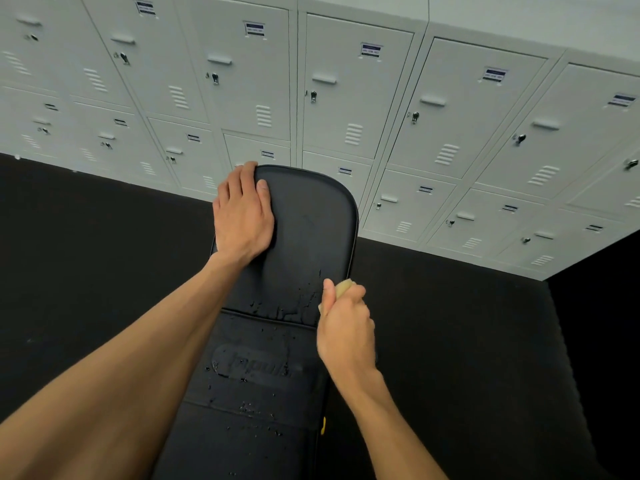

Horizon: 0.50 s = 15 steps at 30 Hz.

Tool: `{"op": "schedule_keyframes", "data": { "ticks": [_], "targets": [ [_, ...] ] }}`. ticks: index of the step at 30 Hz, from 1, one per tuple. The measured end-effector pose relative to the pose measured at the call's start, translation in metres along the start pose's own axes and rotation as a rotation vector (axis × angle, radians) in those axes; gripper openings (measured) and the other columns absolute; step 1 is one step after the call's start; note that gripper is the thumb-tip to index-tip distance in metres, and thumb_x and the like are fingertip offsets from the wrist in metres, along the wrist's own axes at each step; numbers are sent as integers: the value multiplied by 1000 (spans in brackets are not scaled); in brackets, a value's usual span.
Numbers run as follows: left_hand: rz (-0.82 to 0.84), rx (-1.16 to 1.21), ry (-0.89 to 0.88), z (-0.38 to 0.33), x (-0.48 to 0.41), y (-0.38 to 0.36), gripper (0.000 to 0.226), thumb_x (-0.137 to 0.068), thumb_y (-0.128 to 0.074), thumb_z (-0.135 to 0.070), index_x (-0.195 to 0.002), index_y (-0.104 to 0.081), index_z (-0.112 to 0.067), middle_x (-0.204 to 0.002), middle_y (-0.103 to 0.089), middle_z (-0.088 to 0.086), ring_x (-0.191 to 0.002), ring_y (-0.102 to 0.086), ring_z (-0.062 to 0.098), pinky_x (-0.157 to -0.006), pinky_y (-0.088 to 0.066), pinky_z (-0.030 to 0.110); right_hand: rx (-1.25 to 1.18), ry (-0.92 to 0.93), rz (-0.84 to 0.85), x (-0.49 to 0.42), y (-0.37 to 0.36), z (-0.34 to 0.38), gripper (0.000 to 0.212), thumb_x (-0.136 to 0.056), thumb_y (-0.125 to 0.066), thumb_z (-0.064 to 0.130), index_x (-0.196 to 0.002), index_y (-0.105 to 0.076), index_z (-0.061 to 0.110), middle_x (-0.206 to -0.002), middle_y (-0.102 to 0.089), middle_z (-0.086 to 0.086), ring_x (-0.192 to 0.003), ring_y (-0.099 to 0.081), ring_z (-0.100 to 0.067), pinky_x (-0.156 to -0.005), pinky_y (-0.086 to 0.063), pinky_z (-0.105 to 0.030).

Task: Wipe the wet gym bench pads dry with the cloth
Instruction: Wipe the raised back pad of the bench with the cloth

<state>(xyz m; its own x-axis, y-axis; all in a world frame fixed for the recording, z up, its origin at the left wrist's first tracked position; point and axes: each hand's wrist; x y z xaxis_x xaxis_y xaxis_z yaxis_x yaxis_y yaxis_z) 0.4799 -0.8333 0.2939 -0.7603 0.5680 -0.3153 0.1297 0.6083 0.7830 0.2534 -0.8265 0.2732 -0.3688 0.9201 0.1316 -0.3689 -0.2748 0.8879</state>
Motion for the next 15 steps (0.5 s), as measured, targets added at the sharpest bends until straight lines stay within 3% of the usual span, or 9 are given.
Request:
{"op": "schedule_keyframes", "data": {
  "ticks": [4, 7, 9, 10, 11, 12, 13, 15],
  "targets": [
    [64, 117, 15, 7, 3, 17, 50, -117, -33, -33, -164, -38, -15, -164, -46, 9, -149, -43, 34, -121, -36, 48, 213, 85, 64, -2, 60, 7, 58, -117, -25, 56, -125, -57, 8, -118, -72, -13, -107, -75, -34, -69, -43, -36],
    [19, 203, 152, 21, 31, 30, 53, -117, -33, -36, -165, -36, -12, -164, -45, 10, -151, -42, 29, -124, -33, 43, 162, 216, -104, -14, 85, 31, 55, -117, -28, 55, -127, -55, 8, -115, -68, -13, -102, -72, -37, -69, -42, -39],
    [15, 235, 276, 37, 61, 32, 55, -117, -33, -38, -165, -36, -11, -160, -47, 11, -148, -44, 28, -124, -34, 44, 31, 386, -253, -35, 83, 46, 53, -117, -32, 53, -128, -55, 7, -115, -65, -12, -99, -69, -33, -71, -50, -40],
    [22, 237, 327, 45, 77, 31, 55, -117, -33, -38, -164, -36, -10, -159, -48, 12, -147, -44, 29, -124, -34, 45, 15, 470, -298, -48, 75, 51, 54, -117, -34, 51, -134, -55, 5, -123, -65, -14, -108, -69, -33, -82, -57, -42],
    [29, 232, 370, 52, 93, 30, 56, -117, -33, -39, -164, -36, -9, -159, -48, 13, -147, -44, 30, -124, -34, 45, 39, 520, -317, -60, 64, 54, 57, -118, -35, 49, -144, -53, 2, -139, -62, -19, -128, -64, -38, -103, -57, -47],
    [39, 226, 410, 57, 108, 27, 57, -117, -32, -40, -164, -36, -8, -159, -48, 14, -148, -44, 31, -123, -34, 45, 92, 532, -307, -70, 52, 55, 64, -118, -33, 48, -157, -44, -1, -160, -51, -23, -152, -47, -42, -124, -44, -52],
    [44, 220, 451, 62, 121, 25, 58, -117, -31, -42, -164, -36, -8, -160, -49, 15, -148, -44, 32, -123, -35, 46, 156, 523, -277, -77, 38, 56, 70, -118, -28, 49, -168, -30, -1, -176, -31, -23, -166, -25, -41, -134, -28, -56],
    [53, 199, 535, 65, 140, 20, 57, -116, -28, -48, -157, -43, -12, -154, -56, 14, -141, -51, 34, -114, -40, 48, 242, 496, -265, -81, 14, 57, 77, -118, -20, 51, -174, -7, 2, -184, -2, -18, -171, 2, -37, -138, -12, -57]
  ]
}}
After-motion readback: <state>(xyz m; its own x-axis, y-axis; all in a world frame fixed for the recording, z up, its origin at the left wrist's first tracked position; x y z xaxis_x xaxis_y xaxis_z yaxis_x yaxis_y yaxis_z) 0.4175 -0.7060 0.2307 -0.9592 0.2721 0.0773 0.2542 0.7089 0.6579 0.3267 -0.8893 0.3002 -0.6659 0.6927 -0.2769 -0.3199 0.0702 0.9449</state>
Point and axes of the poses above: each hand's wrist, its own x-axis away from the middle knuckle, its own y-axis out of the back of the hand, z = x × y
